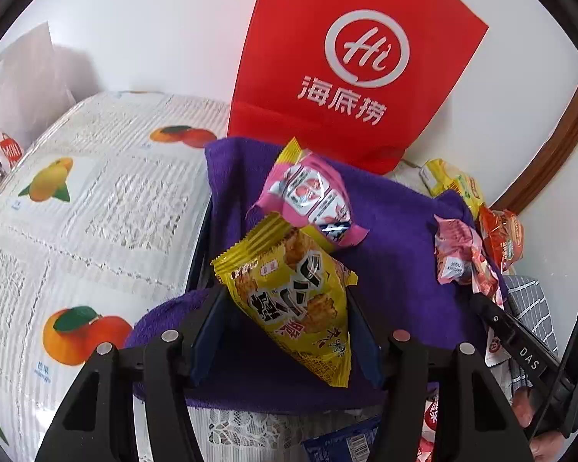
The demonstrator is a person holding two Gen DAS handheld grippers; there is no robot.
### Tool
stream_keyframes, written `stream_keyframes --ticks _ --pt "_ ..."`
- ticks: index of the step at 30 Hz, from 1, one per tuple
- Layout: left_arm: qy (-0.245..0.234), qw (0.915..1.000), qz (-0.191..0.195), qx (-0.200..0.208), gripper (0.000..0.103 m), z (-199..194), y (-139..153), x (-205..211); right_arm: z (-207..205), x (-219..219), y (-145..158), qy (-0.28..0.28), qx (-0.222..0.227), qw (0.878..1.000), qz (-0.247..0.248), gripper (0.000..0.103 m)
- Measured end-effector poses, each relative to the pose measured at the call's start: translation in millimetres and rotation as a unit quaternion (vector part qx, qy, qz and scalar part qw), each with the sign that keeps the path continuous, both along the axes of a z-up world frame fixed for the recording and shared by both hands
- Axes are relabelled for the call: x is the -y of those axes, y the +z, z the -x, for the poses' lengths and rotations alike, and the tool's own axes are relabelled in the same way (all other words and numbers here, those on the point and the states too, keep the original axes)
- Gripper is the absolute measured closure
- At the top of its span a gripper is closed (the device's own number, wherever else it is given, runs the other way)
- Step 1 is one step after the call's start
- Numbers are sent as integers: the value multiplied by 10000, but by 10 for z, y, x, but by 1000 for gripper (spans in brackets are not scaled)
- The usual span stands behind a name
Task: Organize snacks
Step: 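Carry the candy bar and yellow chip bag over the purple towel, then open both grippers to release the candy bar and yellow bag onto the towel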
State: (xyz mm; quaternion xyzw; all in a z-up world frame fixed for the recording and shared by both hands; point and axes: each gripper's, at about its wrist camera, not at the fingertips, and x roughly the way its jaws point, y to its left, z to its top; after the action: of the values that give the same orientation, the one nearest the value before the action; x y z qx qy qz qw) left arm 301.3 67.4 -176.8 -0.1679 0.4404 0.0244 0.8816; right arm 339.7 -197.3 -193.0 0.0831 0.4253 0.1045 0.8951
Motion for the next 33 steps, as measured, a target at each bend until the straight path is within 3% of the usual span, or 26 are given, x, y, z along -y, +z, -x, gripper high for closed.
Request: stream_keyframes --ticks 16,21,28,33 --pt "-13 9999 101 -40 43 -8 -5 -9 -51 31 -82 -187 -46 9998 103 78" --pt "-8 9999 123 -52 43 -12 -6 -13 33 136 70 -295 437 9979 -383 79" --pt "-100 9998 163 -74 43 -25 -18 34 73 142 282 -474 1277 9889 -594 79" --pt "-146 9999 83 2 43 -7 21 65 -135 171 155 -716 977 9907 -616 78"
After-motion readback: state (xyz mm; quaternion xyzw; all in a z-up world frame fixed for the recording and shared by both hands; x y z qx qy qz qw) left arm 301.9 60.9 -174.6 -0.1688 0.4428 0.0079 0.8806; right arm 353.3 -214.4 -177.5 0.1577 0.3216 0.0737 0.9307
